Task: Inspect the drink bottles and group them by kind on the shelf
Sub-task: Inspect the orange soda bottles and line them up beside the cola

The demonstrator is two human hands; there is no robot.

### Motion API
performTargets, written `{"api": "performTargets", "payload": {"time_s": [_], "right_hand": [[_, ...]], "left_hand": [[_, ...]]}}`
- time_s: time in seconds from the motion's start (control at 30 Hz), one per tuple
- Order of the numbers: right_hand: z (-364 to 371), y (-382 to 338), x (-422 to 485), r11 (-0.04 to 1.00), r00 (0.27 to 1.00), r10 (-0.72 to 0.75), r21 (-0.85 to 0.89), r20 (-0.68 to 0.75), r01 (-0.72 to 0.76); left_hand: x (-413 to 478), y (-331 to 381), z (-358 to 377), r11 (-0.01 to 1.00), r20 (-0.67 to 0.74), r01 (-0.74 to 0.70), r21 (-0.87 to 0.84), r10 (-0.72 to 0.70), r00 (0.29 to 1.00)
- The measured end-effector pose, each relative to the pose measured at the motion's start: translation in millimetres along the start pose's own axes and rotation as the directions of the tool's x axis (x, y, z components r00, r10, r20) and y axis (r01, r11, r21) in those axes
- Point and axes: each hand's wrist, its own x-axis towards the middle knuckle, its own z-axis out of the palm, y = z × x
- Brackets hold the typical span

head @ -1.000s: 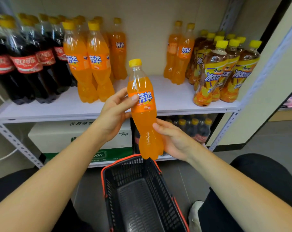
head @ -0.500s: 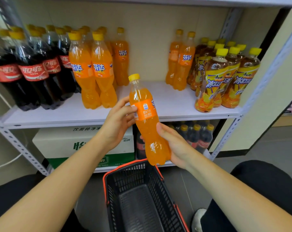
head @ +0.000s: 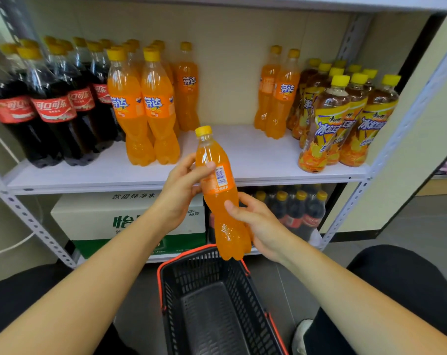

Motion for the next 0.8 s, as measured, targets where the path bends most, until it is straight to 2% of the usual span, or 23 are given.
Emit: {"api": "performTargets", "payload": {"time_s": [0.1,0.17,0.27,0.37,0.43,0.5,0.63,0.8], "right_hand": [[-3,-2,0,0.998,0.999,0.018,0.061,0.034,-0.020],[-5,-3,0,0.998,0.998,0.031,0.054,0.060,-0.035],[-5,-4,0,0.999,0.998,0.027,0.043,0.049,-0.029],[-2,-4,2,1.000,0.999,-0.009,0.010,-0.033,0.010],[-3,-3,3,1.000,0.997,-0.013,-0.018,-0.079,0.012],[-6,-1,2,1.000,0.998,-0.011,-0.001,-0.056,0.011],[-10,-3,1,0.999,1.000,0.000,0.050,0.022,-0.001],[-9,-2,3,0.997,0.994,0.073,0.013,0.081,-0.074]], "left_hand": [[2,4,-7,0.995,0.046,0.022,-0.096,-0.018,0.999],[2,4,-9,0.996,0.037,0.005,-0.093,-0.002,0.999],[-1,3,-6,0.998,-0.053,-0.025,-0.061,0.021,0.998],[-3,0,-4,0.998,-0.129,-0.053,-0.021,0.050,0.990],[-4,-2,-3,0.998,-0.087,-0.050,0.034,0.053,0.995],[-3,-1,-4,0.998,-0.009,-0.032,0.053,0.033,0.999],[-1,4,-10,0.997,0.093,0.015,-0.079,-0.007,0.996],[-5,2,-9,0.999,-0.007,-0.020,-0.031,0.020,1.000]]}}
